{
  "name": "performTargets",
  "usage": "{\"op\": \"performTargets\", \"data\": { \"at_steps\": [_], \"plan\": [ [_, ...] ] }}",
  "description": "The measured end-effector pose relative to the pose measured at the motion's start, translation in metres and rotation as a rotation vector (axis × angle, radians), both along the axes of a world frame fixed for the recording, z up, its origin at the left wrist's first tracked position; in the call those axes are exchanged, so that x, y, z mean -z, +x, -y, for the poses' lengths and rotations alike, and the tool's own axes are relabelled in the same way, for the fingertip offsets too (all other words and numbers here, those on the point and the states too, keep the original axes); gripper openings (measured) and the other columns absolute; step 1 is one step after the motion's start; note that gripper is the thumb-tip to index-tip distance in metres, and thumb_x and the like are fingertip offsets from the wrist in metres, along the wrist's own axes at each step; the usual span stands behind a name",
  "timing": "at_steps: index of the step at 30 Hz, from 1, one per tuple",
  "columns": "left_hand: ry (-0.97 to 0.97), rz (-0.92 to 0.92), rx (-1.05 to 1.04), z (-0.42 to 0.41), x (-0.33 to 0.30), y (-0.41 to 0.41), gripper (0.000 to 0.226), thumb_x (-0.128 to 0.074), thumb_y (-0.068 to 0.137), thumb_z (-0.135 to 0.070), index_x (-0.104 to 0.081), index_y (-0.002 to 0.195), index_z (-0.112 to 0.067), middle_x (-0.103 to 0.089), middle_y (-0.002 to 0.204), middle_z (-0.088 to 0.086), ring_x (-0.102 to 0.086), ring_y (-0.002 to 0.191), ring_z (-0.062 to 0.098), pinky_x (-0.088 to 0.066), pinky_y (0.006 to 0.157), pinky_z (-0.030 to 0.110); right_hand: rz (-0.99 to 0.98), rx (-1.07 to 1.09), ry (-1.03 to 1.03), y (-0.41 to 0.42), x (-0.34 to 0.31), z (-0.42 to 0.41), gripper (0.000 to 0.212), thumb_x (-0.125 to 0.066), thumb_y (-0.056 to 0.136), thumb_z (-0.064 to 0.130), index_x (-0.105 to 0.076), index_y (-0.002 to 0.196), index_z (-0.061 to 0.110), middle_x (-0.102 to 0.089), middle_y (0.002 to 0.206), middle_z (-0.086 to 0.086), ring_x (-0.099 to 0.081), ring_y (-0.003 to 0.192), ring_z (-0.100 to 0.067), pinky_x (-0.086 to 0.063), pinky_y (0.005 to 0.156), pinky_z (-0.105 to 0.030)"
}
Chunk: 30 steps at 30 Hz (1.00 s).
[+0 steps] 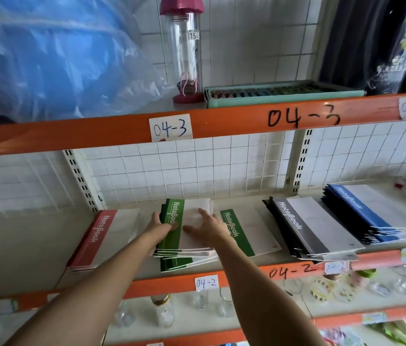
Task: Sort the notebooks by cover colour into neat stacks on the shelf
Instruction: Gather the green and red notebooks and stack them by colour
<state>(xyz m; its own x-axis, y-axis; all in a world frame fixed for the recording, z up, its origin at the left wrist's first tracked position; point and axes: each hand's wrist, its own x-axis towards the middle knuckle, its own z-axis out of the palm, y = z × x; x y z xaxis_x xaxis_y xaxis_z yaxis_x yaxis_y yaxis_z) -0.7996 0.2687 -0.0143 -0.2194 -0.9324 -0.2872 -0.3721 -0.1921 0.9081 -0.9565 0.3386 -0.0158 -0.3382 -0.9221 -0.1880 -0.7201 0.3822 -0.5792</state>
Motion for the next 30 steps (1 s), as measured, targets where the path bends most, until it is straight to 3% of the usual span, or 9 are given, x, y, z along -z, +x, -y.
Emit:
{"op": "performTargets", "data": {
  "at_steps": [4, 8, 11, 17, 19, 22, 25, 28, 30],
  "plan": [
    [0.029, -0.041, 0.011, 0.003, 0.004, 0.001, 0.063, -0.071, 0.09, -0.013, -0.034, 0.141, -0.018, -0.061, 0.108, 0.006, -0.065, 0.089, 0.026, -0.054, 0.063, 0.032, 0.088, 0.023, -0.011, -0.023, -0.005, -0.007, 0.085, -0.058, 0.085, 0.068, -0.022, 0.152, 0.03, -0.044, 0.146, -0.017, -0.049, 0.128, -0.035, -0.045, 0.104, -0.047],
    [0.04, -0.061, 0.033, 0.003, 0.005, -0.005, 0.061, -0.071, 0.089, -0.013, -0.035, 0.139, -0.017, -0.061, 0.108, 0.006, -0.064, 0.096, 0.029, -0.057, 0.076, 0.04, -0.062, 0.187, 0.126, -0.058, -0.003, -0.016, 0.1, -0.045, 0.082, 0.081, -0.013, 0.155, 0.02, -0.036, 0.152, -0.019, -0.037, 0.138, -0.038, -0.035, 0.111, -0.053],
    [0.058, -0.057, 0.049, 0.001, 0.001, -0.011, 0.062, -0.07, 0.09, -0.014, -0.034, 0.14, -0.018, -0.06, 0.111, 0.007, -0.064, 0.092, 0.026, -0.055, 0.067, 0.034, 0.094, 0.223, 0.224, -0.059, 0.0, -0.014, 0.109, -0.036, 0.079, 0.087, -0.012, 0.156, 0.015, -0.034, 0.154, -0.02, -0.035, 0.14, -0.04, -0.032, 0.114, -0.053],
    [0.08, -0.094, 0.042, 0.003, 0.001, -0.014, 0.061, -0.068, 0.092, -0.012, -0.034, 0.143, -0.017, -0.059, 0.111, 0.006, -0.063, 0.089, 0.022, -0.053, 0.063, 0.032, 0.097, 0.102, 0.222, -0.04, 0.024, 0.031, 0.131, -0.012, 0.05, 0.107, -0.047, 0.139, 0.017, -0.051, 0.142, -0.014, -0.054, 0.121, -0.037, -0.041, 0.103, -0.053],
    [0.086, -0.099, 0.05, 0.003, 0.001, -0.013, 0.063, -0.069, 0.091, -0.012, -0.034, 0.143, -0.017, -0.06, 0.11, 0.005, -0.064, 0.09, 0.023, -0.053, 0.064, 0.032, 0.114, 0.104, 0.184, -0.047, 0.014, 0.021, 0.122, -0.017, 0.056, 0.104, -0.047, 0.141, 0.022, -0.051, 0.144, -0.01, -0.051, 0.126, -0.036, -0.04, 0.106, -0.051],
    [0.095, -0.107, 0.053, 0.004, 0.0, -0.011, 0.064, -0.07, 0.09, -0.01, -0.033, 0.142, -0.017, -0.06, 0.105, 0.005, -0.064, 0.091, 0.025, -0.053, 0.064, 0.032, 0.137, 0.2, 0.107, -0.055, -0.015, -0.002, 0.095, -0.04, 0.079, 0.082, -0.041, 0.145, 0.014, -0.049, 0.144, -0.014, -0.048, 0.13, -0.035, -0.039, 0.108, -0.043],
    [0.089, -0.107, 0.074, 0.005, 0.003, -0.01, 0.068, -0.071, 0.089, -0.011, -0.031, 0.144, -0.018, -0.061, 0.112, 0.008, -0.064, 0.095, 0.029, -0.055, 0.072, 0.036, 0.156, 0.158, 0.146, -0.065, -0.005, -0.004, 0.096, -0.043, 0.077, 0.082, -0.037, 0.148, 0.018, -0.042, 0.151, -0.014, -0.04, 0.138, -0.034, -0.032, 0.114, -0.049],
    [0.086, -0.116, 0.117, 0.001, 0.008, -0.008, 0.075, -0.071, 0.09, -0.018, -0.025, 0.149, -0.025, -0.058, 0.122, 0.004, -0.06, 0.103, 0.026, -0.053, 0.081, 0.037, 0.194, 0.164, 0.142, -0.059, 0.011, -0.004, 0.099, -0.033, 0.066, 0.088, -0.05, 0.137, 0.021, -0.059, 0.134, -0.012, -0.053, 0.123, -0.032, -0.04, 0.108, -0.048],
    [0.072, -0.123, 0.112, -0.003, 0.01, -0.008, 0.074, -0.068, 0.092, -0.02, -0.024, 0.151, -0.026, -0.056, 0.123, 0.002, -0.058, 0.104, 0.024, -0.05, 0.076, 0.033, 0.15, 0.168, 0.103, -0.051, 0.011, -0.01, 0.081, -0.03, 0.079, 0.081, -0.056, 0.128, 0.022, -0.066, 0.119, -0.008, -0.061, 0.11, -0.028, -0.046, 0.101, -0.043]
  ]
}}
